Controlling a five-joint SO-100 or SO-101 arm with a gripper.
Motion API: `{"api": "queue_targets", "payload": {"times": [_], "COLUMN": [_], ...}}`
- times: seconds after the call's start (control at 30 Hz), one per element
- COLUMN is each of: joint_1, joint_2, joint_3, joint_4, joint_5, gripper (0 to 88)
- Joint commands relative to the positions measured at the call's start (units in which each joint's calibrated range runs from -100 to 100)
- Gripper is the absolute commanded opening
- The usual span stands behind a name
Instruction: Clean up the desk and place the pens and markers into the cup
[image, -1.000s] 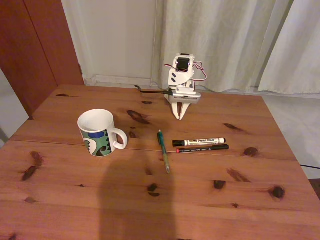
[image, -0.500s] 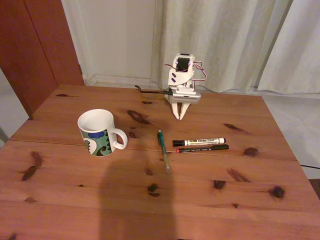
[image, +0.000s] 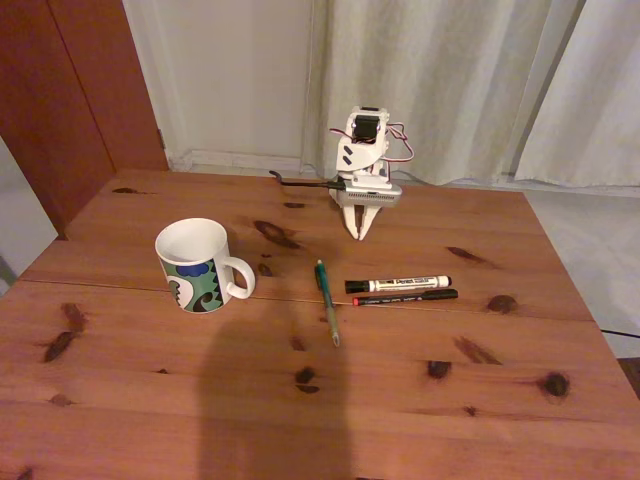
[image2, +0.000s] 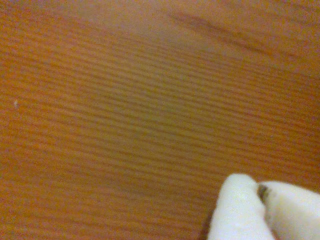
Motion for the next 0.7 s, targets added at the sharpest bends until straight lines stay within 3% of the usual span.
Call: {"api": "queue_targets", "payload": {"times": [0.0,0.4,0.67], "joint_1": [-0.4,0.0,-0.4], "joint_2": [0.2,1.3,20.1], "joint_3": [0.6,-1.9,-18.2], "joint_4": [0.9,0.7,0.7], "joint_5": [0.0,0.0,0.0], "gripper": [0.8,0.8,0.8]}}
